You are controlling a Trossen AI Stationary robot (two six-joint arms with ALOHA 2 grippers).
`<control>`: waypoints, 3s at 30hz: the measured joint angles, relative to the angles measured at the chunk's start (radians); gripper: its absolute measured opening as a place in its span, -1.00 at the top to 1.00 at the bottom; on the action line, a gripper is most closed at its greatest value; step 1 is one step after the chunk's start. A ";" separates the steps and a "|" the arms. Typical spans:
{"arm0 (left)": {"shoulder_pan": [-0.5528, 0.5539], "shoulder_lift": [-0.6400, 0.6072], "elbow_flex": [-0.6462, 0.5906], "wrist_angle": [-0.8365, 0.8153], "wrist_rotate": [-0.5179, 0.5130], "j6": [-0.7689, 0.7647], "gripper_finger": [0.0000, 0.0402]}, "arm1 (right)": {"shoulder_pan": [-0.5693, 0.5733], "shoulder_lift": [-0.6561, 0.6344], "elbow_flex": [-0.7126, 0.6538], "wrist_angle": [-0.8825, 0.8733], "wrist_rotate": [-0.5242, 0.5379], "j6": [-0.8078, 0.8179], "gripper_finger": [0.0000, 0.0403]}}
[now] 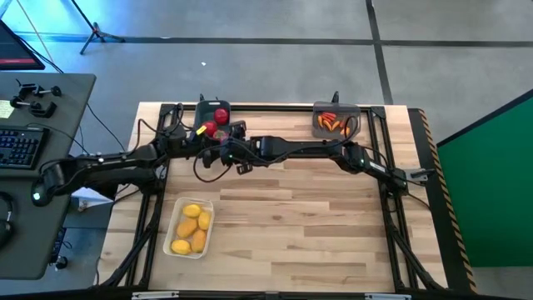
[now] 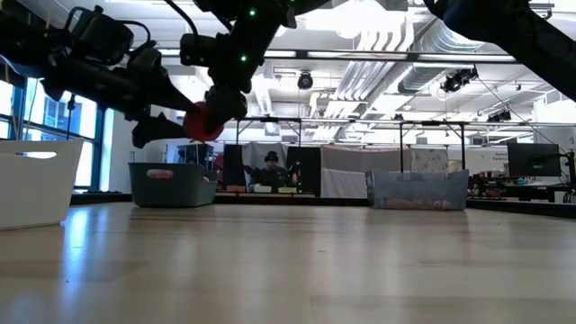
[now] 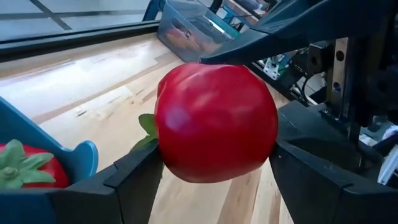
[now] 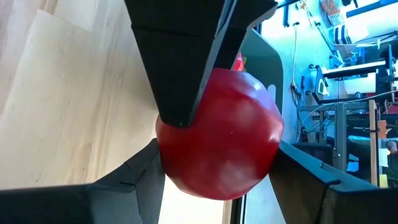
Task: Sort produce into baskets
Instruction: Put the red tomato into the green bin
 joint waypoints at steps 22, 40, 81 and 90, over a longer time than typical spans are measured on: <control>-0.001 0.039 -0.002 0.103 -0.063 0.003 -0.36 | -0.001 -0.001 -0.001 0.040 -0.016 0.003 -0.11; -0.001 0.039 0.002 0.121 -0.107 0.033 -0.14 | 0.003 -0.001 0.000 0.058 0.047 0.161 -0.49; 0.405 0.347 0.296 -0.302 -0.341 0.232 -0.29 | -0.168 -0.003 -0.038 0.030 -0.340 0.467 0.98; 0.407 0.334 0.296 -0.305 -0.402 0.278 -0.38 | -0.174 -0.023 -0.301 0.223 -0.340 0.532 1.00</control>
